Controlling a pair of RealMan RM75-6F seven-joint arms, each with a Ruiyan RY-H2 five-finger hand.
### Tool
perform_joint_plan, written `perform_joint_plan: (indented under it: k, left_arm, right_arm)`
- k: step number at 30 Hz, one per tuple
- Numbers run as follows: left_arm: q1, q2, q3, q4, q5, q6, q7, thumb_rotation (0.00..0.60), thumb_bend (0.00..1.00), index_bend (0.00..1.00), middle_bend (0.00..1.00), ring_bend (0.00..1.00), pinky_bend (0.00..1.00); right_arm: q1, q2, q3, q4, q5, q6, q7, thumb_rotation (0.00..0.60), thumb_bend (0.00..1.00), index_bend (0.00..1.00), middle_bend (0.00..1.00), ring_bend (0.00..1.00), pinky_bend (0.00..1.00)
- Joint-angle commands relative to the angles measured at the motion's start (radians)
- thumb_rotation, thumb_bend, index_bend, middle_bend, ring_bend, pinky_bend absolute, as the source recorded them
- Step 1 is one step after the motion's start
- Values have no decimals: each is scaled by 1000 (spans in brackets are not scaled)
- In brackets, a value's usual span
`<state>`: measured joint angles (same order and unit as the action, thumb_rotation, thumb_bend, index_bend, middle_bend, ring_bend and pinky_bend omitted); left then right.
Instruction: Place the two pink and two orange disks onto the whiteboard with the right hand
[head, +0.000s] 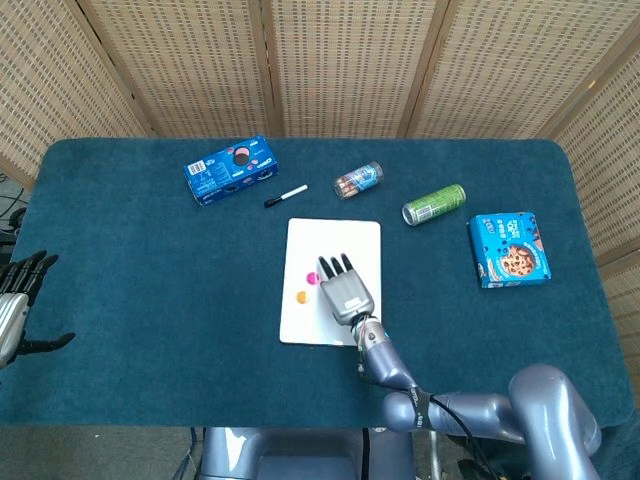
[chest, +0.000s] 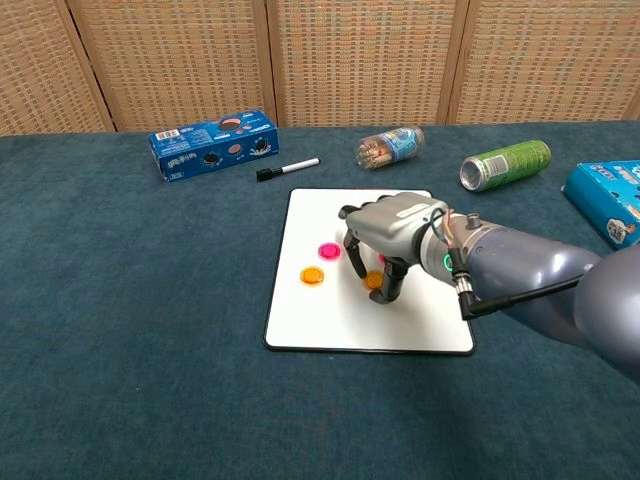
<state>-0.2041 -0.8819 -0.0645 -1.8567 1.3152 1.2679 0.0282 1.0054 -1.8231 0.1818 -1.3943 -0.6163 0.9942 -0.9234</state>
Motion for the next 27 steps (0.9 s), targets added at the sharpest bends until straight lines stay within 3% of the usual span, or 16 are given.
perform_joint_plan:
  k: [1, 27]
  left_arm:
    - [1, 0, 0, 0, 0, 1, 0, 600, 0, 0, 0, 0, 0]
    - [3, 2, 1, 1, 6, 6, -8, 600, 0, 0, 0, 0, 0]
  right_arm:
    - [2, 2, -1, -5, 10, 2, -5, 600, 406, 487, 0, 0, 0]
    - [21, 19, -8, -33, 64, 17, -19, 600, 363, 448, 0, 0, 0]
